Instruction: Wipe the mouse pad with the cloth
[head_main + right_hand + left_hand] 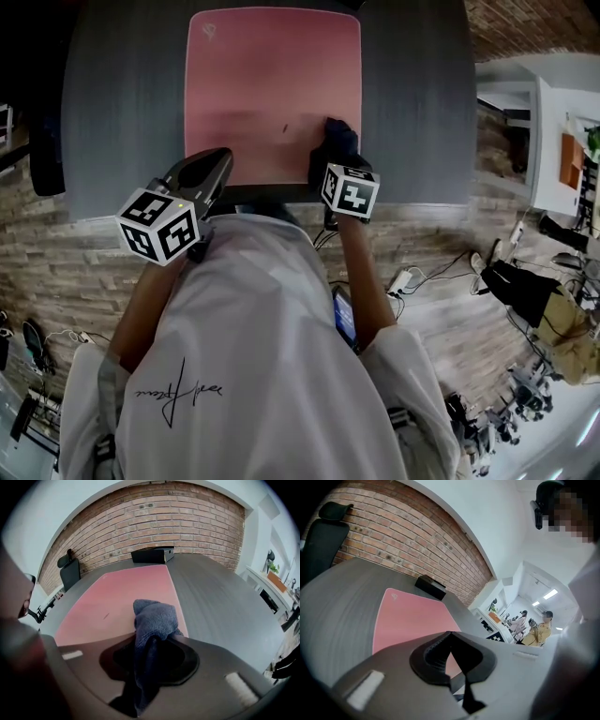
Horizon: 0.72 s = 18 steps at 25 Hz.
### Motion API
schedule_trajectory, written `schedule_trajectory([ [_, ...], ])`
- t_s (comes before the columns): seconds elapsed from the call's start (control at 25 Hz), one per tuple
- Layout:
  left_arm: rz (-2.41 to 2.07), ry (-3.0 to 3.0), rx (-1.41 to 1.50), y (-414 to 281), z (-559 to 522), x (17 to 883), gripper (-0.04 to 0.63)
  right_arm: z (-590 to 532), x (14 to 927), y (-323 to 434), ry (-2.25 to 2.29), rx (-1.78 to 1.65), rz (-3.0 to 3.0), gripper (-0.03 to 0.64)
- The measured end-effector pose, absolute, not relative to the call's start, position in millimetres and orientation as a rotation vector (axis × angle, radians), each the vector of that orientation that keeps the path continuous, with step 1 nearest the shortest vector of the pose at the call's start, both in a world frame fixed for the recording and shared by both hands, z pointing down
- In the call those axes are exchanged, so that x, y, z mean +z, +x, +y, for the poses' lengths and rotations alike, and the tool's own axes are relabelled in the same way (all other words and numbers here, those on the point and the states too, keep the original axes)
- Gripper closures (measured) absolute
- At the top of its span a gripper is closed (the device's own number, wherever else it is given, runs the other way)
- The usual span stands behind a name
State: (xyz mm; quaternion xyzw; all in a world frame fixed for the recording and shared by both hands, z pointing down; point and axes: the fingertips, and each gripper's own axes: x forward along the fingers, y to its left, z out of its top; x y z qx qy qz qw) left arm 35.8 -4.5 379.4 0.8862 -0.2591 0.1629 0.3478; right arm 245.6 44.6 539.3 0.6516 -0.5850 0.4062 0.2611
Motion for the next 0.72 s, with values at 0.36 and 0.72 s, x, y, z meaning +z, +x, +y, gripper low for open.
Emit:
schedule_trajectory([
  [0.36,-0.7,2.27,0.396,23.6,-4.4,385.0,0.594,36.5,541.1,220.0,1.676,1.109,-1.648,0.528],
  [0.72,-0.73,2.247,0.383,10.7,-5.0,386.6,0.594,29.9,540.6,198.5,1.607,1.088,-1.685,0.528],
])
